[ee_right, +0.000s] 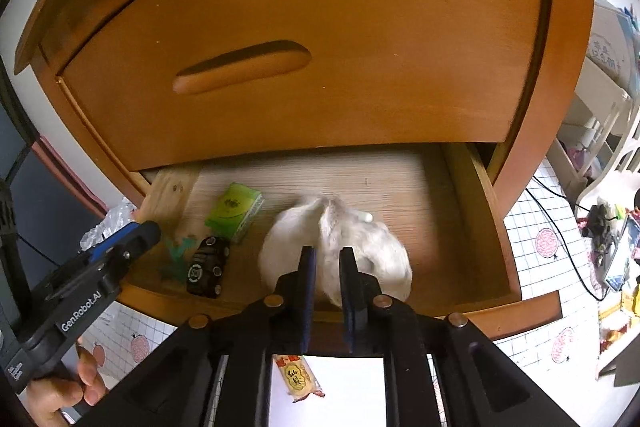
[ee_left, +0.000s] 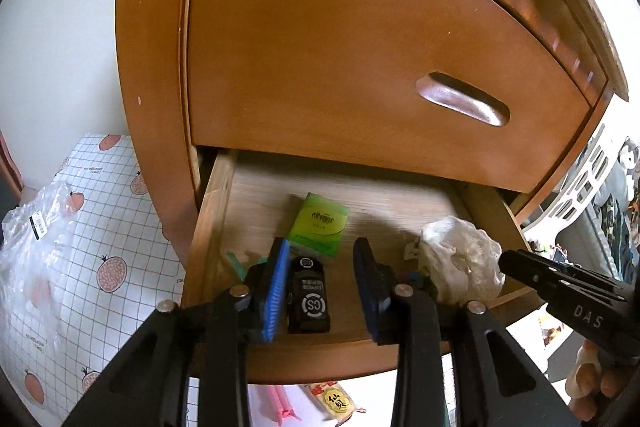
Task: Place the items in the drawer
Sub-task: 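Open both tools to release the toy car and lace cloth in the drawer, then withdraw both tools from the drawer back over the tray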
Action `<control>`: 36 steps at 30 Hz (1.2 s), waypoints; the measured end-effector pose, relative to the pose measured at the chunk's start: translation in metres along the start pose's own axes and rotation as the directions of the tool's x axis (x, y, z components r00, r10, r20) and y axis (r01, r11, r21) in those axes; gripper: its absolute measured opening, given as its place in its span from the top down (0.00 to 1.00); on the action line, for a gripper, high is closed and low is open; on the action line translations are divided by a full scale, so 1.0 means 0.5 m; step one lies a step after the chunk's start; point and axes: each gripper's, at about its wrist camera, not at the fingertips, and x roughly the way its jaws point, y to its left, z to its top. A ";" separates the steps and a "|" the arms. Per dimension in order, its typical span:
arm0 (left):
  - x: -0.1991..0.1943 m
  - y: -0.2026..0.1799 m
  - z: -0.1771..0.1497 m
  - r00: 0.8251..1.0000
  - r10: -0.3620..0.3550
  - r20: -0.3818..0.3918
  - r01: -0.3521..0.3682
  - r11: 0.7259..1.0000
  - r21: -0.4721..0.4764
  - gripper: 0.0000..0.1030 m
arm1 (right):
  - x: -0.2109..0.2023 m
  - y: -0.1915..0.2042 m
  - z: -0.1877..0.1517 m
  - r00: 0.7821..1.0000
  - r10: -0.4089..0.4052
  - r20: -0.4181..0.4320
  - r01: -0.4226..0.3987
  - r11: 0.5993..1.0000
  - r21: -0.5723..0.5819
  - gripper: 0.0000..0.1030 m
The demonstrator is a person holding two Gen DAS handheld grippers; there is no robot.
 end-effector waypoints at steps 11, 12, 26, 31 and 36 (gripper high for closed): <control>-0.002 0.002 -0.001 1.000 0.022 0.004 -0.022 1.000 -0.012 0.32 | -0.007 -0.008 -0.006 1.000 -0.015 0.020 0.015 1.000 0.000 0.34; -0.003 0.002 0.000 1.000 0.029 0.005 -0.029 1.000 -0.012 0.32 | -0.008 -0.009 -0.006 1.000 -0.017 0.023 0.017 1.000 0.001 0.30; -0.018 0.005 -0.002 0.993 0.095 0.072 -0.095 0.995 -0.010 0.00 | -0.010 -0.028 -0.011 0.999 -0.037 0.034 0.035 0.998 0.044 0.00; -0.034 0.007 -0.004 0.992 0.086 0.096 -0.084 0.996 -0.024 0.00 | -0.016 -0.032 -0.012 0.998 -0.053 0.039 0.052 0.998 0.038 0.00; -0.060 -0.001 0.000 0.989 0.062 0.136 -0.060 0.998 -0.020 0.00 | -0.027 -0.038 -0.017 0.997 -0.052 0.054 0.050 0.998 0.050 0.00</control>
